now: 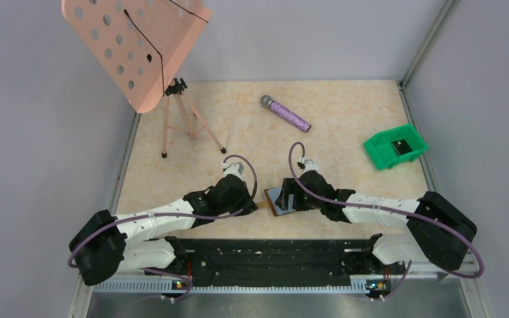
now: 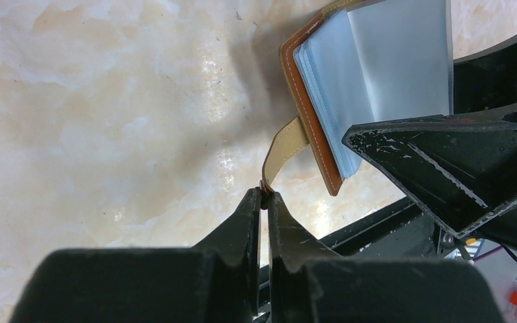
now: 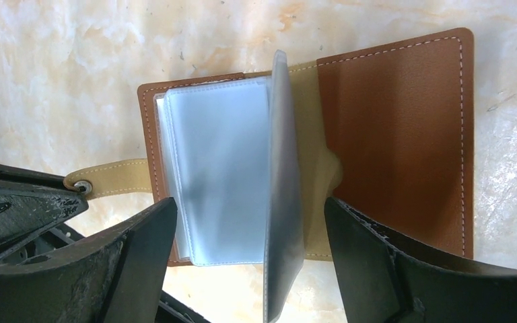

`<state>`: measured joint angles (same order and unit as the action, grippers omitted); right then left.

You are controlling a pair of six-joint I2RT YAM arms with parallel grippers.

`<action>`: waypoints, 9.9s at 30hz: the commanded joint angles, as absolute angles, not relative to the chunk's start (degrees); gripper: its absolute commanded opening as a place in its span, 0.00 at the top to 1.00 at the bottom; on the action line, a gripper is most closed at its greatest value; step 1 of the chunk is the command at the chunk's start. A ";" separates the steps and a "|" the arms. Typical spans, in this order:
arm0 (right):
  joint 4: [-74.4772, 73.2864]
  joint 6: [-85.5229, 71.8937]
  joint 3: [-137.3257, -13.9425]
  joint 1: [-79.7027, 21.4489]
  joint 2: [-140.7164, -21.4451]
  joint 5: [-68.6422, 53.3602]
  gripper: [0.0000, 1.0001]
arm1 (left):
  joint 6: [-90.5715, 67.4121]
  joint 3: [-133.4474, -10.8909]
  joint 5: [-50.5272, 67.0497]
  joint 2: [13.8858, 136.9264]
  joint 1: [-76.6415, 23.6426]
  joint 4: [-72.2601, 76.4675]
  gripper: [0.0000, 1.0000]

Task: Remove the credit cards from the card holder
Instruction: Remove the credit card from the card holder.

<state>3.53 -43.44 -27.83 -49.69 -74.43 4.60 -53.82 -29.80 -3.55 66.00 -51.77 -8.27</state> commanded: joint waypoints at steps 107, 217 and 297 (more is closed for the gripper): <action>-8.80 -42.70 -38.73 -55.33 -80.22 14.99 0.36 | -52.47 -29.44 -6.26 61.33 -51.47 -10.28 1.00; -21.03 -41.37 -41.40 -52.68 -73.36 20.94 0.45 | -51.69 -31.19 -7.09 64.05 -51.42 -11.67 1.00; 3.61 -37.98 -28.26 -38.94 -77.89 -7.96 0.72 | -49.35 -40.37 4.66 86.99 -47.15 6.09 0.74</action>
